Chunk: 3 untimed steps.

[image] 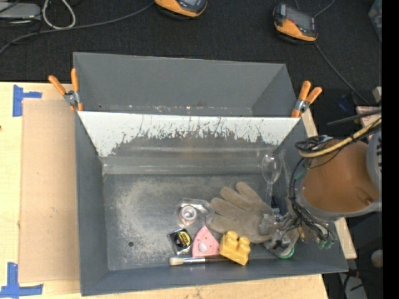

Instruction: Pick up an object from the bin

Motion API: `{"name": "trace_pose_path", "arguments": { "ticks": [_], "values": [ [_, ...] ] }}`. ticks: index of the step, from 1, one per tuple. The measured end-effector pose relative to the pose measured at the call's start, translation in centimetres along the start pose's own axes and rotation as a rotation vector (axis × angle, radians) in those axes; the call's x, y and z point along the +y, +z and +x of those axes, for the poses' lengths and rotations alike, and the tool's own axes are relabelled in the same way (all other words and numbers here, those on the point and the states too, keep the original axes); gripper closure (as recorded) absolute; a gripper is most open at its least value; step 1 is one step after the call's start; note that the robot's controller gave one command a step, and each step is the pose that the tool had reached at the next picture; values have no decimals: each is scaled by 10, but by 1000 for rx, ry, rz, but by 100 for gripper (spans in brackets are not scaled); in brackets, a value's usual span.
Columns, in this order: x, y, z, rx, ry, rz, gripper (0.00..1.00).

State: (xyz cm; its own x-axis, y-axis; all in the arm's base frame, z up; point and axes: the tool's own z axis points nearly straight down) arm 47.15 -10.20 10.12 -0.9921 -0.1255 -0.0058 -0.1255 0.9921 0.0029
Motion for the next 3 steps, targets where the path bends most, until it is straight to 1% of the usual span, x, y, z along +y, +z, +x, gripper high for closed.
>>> {"name": "trace_pose_path", "arguments": {
  "ticks": [1, 2, 3],
  "values": [
    [1, -9, 0, 1, -2, 0, 100],
    [2, -30, 2, 11, -3, -5, 100],
    [2, -61, 0, 3, -5, -2, 100]
  ]
}}
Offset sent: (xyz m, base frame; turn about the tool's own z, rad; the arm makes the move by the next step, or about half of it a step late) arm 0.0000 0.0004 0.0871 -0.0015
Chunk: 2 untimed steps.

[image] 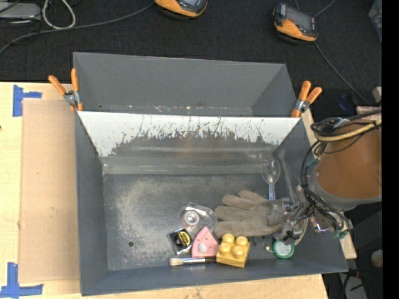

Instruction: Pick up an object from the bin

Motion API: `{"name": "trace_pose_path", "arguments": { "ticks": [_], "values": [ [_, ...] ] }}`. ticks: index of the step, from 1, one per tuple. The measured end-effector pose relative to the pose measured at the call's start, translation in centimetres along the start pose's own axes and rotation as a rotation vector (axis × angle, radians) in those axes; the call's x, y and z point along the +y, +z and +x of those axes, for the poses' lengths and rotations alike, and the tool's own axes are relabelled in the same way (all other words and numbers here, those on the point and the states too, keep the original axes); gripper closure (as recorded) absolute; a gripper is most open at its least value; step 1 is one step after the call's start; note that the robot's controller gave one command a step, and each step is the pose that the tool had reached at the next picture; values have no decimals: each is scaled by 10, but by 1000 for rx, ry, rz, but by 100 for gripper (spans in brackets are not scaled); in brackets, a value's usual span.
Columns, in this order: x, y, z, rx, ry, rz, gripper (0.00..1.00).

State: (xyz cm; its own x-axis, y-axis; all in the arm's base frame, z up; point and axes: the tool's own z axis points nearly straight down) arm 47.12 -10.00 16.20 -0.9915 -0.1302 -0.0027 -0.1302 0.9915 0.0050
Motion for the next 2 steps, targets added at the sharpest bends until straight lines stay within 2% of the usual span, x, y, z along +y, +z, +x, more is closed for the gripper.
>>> {"name": "trace_pose_path", "arguments": {
  "ticks": [2],
  "values": [
    [2, -16, -1, -2, -4, -1, 100]
  ]
}}
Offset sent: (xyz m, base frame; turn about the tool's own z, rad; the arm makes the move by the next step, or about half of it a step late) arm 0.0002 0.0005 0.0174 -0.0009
